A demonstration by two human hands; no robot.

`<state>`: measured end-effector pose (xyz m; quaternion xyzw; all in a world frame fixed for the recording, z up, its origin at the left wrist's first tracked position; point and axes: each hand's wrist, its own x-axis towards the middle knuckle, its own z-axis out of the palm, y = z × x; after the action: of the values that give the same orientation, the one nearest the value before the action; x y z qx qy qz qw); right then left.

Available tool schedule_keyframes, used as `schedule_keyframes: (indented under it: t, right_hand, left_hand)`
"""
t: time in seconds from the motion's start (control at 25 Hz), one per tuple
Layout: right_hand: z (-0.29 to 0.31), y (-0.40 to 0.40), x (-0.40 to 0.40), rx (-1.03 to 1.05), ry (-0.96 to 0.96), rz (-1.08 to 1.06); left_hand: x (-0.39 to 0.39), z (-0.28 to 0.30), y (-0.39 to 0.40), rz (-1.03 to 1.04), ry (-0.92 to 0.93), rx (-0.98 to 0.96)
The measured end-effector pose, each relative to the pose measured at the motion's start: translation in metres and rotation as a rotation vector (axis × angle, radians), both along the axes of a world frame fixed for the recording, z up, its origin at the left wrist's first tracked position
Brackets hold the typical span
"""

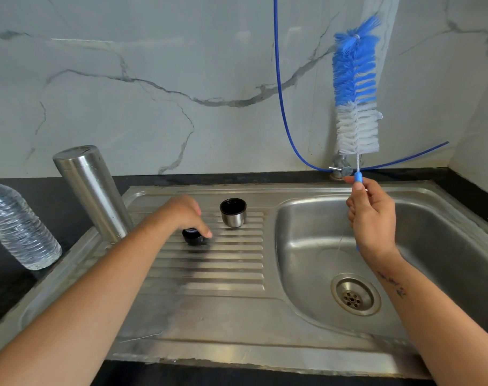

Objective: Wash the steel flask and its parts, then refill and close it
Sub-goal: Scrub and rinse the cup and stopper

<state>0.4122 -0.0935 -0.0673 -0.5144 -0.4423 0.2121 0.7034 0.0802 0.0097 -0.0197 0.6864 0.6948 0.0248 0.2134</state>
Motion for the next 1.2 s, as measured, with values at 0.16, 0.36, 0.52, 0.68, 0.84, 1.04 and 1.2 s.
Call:
schedule_keyframes:
  t: [0.16,0.36,0.52,0.68,0.84,1.04,1.2]
  right_hand:
    - [0.002,-0.001,0.002,0.007,0.014,-0.012]
    - [0.007,-0.001,0.015,0.033,0.087,-0.129]
    - [0.004,0.004,0.034,0.01,0.161,-0.278]
    - [0.0,0.008,0.04,-0.022,0.181,-0.338]
    - [-0.002,0.011,0.046,-0.026,0.176,-0.351]
    - [0.0,0.013,0.044,-0.016,0.169,-0.342]
    - [0.001,0.011,0.043,-0.012,0.15,-0.344]
  left_hand:
    - [-0.006,-0.01,-0.009,0.039,-0.055,-0.023]
    - [0.045,0.009,-0.034,-0.096,-0.234,0.049]
    - [0.161,0.002,-0.046,-0.268,-0.663,-0.023]
    - [0.266,-0.019,-0.017,-0.113,-1.05,-0.265]
    - [0.312,-0.024,0.009,0.046,-1.254,-0.376]
    - [0.319,-0.023,0.022,0.197,-1.42,-0.438]
    - [0.319,-0.026,0.021,0.281,-1.561,-0.556]
